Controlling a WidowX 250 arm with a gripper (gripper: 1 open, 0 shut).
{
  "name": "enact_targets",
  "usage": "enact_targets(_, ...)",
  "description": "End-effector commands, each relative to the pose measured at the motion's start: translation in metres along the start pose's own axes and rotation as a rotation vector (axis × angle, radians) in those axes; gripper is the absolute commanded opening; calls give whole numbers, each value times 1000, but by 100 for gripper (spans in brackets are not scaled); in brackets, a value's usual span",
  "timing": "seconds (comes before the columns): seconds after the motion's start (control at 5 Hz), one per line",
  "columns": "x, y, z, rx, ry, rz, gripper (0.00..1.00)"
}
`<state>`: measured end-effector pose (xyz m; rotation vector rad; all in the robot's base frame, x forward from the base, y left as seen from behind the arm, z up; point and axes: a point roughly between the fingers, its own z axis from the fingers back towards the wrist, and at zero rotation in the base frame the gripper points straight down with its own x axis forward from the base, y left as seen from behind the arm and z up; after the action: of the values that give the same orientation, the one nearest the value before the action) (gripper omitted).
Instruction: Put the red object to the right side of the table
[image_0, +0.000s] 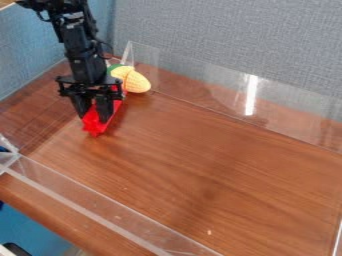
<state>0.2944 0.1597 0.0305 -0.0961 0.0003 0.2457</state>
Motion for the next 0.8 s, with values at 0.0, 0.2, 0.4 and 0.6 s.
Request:
enact_targets(0.0, -7, 17, 22, 0, -44, -38, 0)
enact_targets(0.2, -16, 28, 35, -10, -60, -76, 0)
enact_targets(0.4, -18, 24, 50, -20, -83, -123, 0)
enact_targets(0.6, -22, 13, 83, -27, -145, -170, 0)
